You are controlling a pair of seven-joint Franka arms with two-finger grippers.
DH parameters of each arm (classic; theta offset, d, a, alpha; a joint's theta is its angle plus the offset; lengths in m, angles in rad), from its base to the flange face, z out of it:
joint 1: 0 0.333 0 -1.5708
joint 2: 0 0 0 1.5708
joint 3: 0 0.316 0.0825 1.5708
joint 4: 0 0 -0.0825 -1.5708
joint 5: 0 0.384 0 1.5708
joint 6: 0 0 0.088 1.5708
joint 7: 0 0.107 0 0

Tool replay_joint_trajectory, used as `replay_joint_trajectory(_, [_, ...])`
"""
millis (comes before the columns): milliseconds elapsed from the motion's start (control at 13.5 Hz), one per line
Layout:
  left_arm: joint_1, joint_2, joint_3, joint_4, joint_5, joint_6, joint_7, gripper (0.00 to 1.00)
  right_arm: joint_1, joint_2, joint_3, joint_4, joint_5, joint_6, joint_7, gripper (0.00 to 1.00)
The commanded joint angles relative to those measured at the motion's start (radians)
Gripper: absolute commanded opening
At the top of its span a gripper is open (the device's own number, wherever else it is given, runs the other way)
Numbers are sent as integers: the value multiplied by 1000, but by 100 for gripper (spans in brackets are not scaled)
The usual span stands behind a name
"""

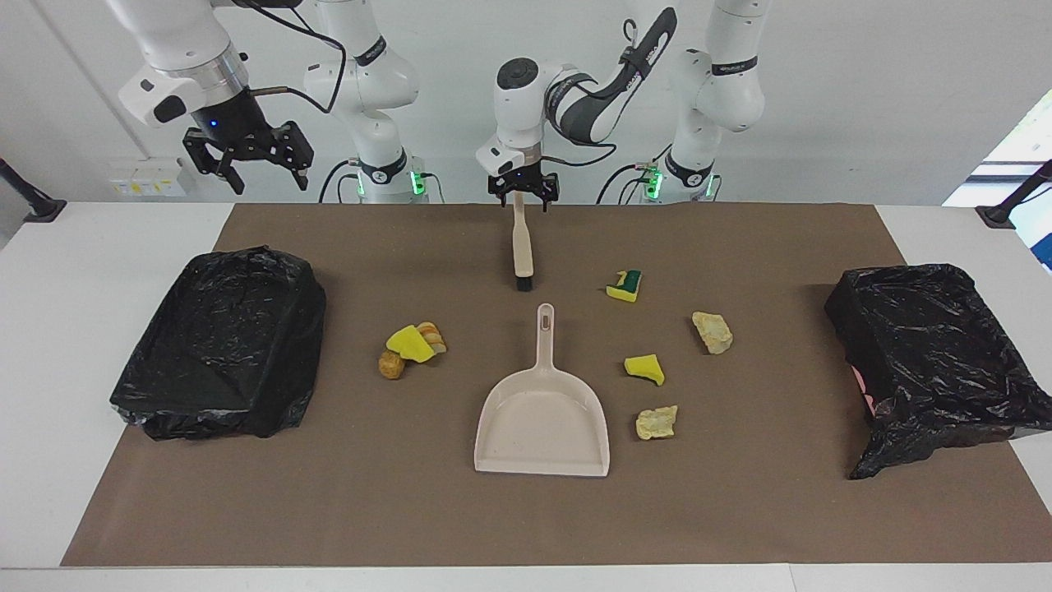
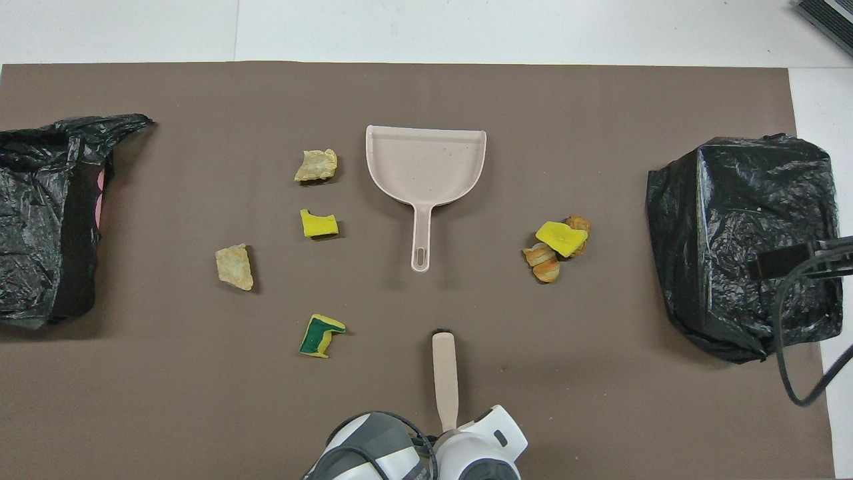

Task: Sweep and dump trash in bin

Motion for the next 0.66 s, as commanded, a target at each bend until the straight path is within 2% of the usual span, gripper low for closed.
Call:
replay_joint_trajectory(0, [-22, -16, 18, -12, -13, 10, -14, 77, 13, -13, 6, -36, 6, 19, -4, 100])
replay_joint_trajectory(148, [-16, -20, 19, -12, -15, 7, -11, 40, 29, -13, 6, -49, 6, 46, -6, 100])
replay_joint_trajectory(296, [-10, -26, 19, -12, -15, -1, -6, 7, 29, -12, 6, -51, 6, 46, -10, 100])
replay_joint_trajectory(369, [-6, -34, 21, -8, -15, -18, -5, 0, 29, -13, 6, -53, 6, 46, -10, 100])
replay_joint_trajectory(591, [37, -95, 24, -5, -15, -102, 17, 0, 29, -16, 6, -68, 11, 52, -9, 100])
